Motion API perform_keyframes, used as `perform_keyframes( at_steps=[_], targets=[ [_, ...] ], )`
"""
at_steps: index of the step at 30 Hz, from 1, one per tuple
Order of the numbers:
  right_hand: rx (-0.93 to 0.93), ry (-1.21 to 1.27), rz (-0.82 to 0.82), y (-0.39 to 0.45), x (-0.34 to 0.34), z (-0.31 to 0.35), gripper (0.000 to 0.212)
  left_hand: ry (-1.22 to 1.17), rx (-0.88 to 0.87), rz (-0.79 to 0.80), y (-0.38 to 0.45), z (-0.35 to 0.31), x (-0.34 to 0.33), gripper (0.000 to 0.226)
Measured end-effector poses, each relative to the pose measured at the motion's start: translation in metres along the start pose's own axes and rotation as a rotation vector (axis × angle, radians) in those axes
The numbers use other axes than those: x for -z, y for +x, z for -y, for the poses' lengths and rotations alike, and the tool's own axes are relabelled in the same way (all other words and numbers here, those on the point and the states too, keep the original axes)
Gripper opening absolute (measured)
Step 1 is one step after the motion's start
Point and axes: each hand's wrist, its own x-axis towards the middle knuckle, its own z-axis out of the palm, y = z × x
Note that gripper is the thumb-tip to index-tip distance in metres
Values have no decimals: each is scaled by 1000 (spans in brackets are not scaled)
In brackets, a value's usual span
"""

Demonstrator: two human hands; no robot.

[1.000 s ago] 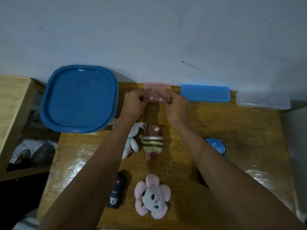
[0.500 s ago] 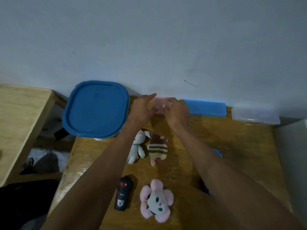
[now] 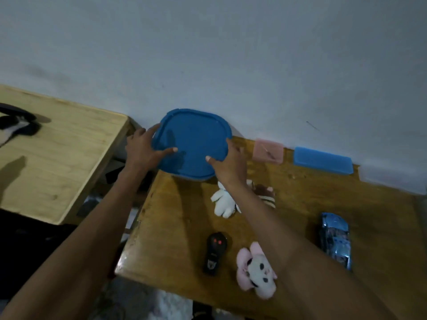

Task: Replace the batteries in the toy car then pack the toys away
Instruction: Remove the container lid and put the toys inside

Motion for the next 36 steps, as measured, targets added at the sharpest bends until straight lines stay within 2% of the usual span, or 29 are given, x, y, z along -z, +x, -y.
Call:
perform_keyframes(
  at_steps=[5,9,17,22,28,32,36],
  targets=[
    [-40,-76,-86,-2,-13,5,81,-30,-96,105,-3,12,5,99],
    [-87,27,-126,-2,-21,8,79,-147,-129,98,-4,13,0,90],
    [-115,169,-172,7,-35,1,74,-66,-124,72,-5,13,-8,83],
    [-106,232,-211,7,-32,-1,80,-119,-132,43,-10,10,-4,81],
    [-29,247,-151,-13,-14,24,104,-283,-184,-15,-28,3,10,103],
    [20,74,-104,-54,-6,38,108,-246,-200,-6,-57,18,23,127],
    [28,-7,-49,-109,-19,35,109,-205,-201,-1,-107,49,27,134]
  ],
)
